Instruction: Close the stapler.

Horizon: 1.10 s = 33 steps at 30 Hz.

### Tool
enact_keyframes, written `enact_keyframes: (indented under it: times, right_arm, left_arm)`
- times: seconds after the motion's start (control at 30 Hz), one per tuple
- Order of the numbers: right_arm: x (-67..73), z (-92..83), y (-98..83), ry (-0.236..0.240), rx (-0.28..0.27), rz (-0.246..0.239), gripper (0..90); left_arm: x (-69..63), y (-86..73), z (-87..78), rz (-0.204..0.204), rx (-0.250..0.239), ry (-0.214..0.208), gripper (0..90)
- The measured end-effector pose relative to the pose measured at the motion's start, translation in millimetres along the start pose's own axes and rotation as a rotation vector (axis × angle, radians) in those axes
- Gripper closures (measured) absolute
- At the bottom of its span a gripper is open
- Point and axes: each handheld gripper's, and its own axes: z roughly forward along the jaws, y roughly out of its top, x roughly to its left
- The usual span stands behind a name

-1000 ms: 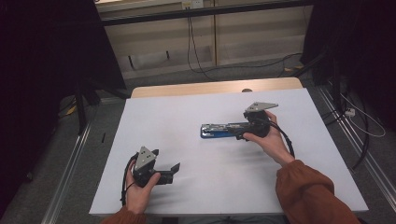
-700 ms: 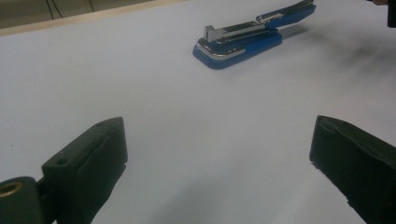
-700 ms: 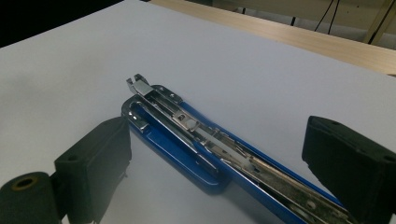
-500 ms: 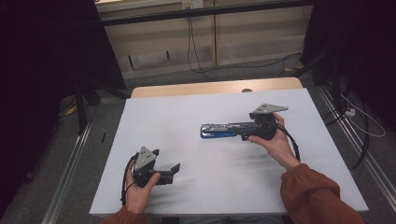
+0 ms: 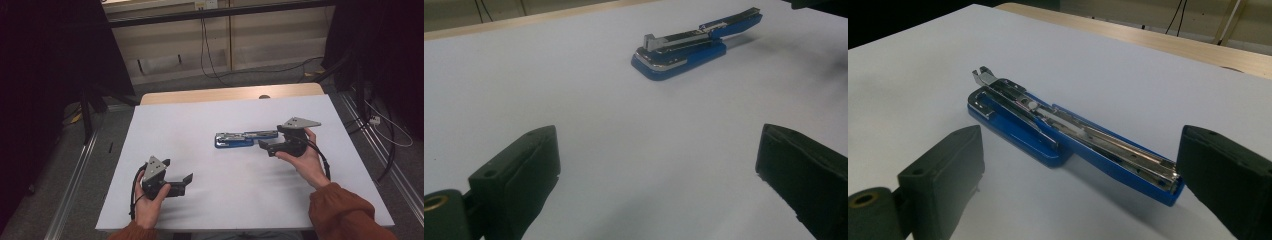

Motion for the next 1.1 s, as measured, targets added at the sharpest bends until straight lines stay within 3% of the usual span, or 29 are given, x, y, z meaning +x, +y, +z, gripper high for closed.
enact_keyframes:
  times: [0.13,0.3,0.37,0.47,0.63,0.73,1.1]
  right_arm:
    - [-2.1,-6.6,-3.9,-0.002,-0.006,0.016,5.8]
    - [-2.8,-14.5,-12.4,-0.021,0.002,0.009,6.5]
    - [-2.4,-17.4,-15.8,-0.019,0.007,0.011,6.5]
    - [-2.2,-21.7,-19.7,-0.023,0.007,-0.007,7.2]
    - [-2.0,-33.3,-18.2,-0.055,-0.013,-0.056,8.8]
    - [-4.2,-41.5,-17.5,-0.069,-0.03,-0.06,8.8]
    - [-15.9,-43.0,-24.6,-0.114,-0.031,-0.052,11.4]
  left_arm:
    - [-0.6,1.6,2.1,-0.004,0.008,-0.01,4.6]
    - [-3.8,7.1,7.7,0.025,0.013,-0.021,5.2]
    - [-5.3,8.3,11.1,0.012,0.008,-0.03,5.2]
    - [-6.2,10.2,16.3,0.014,0.021,-0.029,5.2]
    - [-2.3,15.8,22.1,0.0,-0.001,-0.03,5.6]
    - [-1.3,18.9,28.2,-0.017,-0.002,-0.047,5.6]
    - [-13.5,34.0,57.2,0.065,0.014,-0.07,5.6]
